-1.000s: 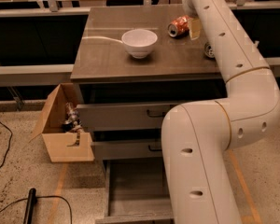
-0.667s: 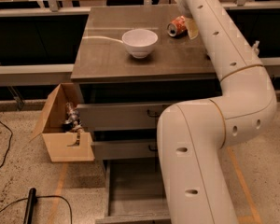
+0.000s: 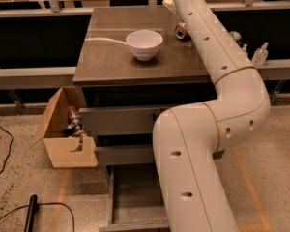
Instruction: Place coke can into bottom drawer
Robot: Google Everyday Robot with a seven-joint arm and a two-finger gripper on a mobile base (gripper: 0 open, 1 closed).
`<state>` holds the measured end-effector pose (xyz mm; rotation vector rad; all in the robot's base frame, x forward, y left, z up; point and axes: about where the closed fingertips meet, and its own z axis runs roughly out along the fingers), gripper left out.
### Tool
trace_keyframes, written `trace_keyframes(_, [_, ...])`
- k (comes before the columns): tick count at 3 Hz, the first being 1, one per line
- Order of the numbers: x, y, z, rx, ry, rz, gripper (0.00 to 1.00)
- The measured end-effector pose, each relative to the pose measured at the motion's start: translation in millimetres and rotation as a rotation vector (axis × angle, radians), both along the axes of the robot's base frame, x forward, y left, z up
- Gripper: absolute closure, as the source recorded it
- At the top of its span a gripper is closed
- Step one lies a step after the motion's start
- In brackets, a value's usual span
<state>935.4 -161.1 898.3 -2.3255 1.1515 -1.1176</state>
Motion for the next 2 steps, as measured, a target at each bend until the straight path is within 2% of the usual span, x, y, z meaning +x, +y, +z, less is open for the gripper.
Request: trace_keyframes(2, [7.0,-5.4,-14.5,-0.142,0.017,0.035,0.00])
